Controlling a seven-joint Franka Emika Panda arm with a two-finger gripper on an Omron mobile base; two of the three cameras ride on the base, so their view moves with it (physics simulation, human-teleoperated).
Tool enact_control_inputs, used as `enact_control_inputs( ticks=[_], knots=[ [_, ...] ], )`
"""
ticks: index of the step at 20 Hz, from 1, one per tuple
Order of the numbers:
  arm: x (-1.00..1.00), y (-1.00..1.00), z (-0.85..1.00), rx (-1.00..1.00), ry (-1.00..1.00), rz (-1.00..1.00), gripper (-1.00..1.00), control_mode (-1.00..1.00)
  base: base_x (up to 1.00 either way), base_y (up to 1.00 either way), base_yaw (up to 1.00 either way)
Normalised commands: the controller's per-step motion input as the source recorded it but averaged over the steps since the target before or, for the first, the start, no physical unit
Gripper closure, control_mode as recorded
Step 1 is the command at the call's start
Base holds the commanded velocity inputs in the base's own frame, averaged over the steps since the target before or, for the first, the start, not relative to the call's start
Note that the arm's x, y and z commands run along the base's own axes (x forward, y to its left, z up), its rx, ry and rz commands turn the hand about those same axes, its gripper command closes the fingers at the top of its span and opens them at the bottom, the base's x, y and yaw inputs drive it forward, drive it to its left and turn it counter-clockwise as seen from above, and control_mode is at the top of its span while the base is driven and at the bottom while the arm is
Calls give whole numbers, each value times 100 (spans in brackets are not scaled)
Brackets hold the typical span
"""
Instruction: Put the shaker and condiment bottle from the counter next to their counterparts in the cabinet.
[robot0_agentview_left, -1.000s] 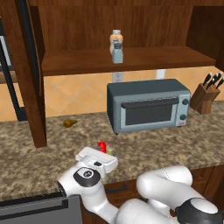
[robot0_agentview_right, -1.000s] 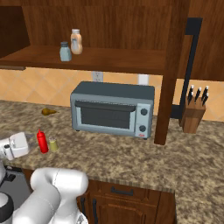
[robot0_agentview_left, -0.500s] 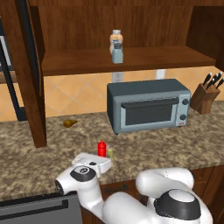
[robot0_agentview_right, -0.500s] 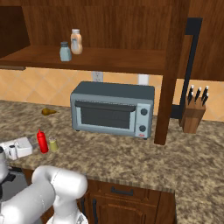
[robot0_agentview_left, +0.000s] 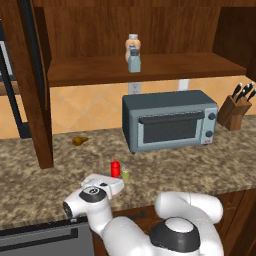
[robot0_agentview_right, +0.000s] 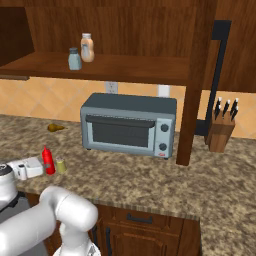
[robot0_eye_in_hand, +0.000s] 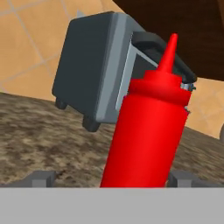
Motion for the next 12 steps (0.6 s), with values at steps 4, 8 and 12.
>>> enact_control_inputs(
  ticks=[4, 8, 12],
  knots=[
    [16, -3, -7, 0, 0, 0, 100, -100, 0, 0, 0],
    [1, -16, 2, 4, -4, 0, 100, -100, 0, 0, 0],
    [-16, -21, 31, 4, -18, -10, 100, -100, 0, 0, 0]
  ],
)
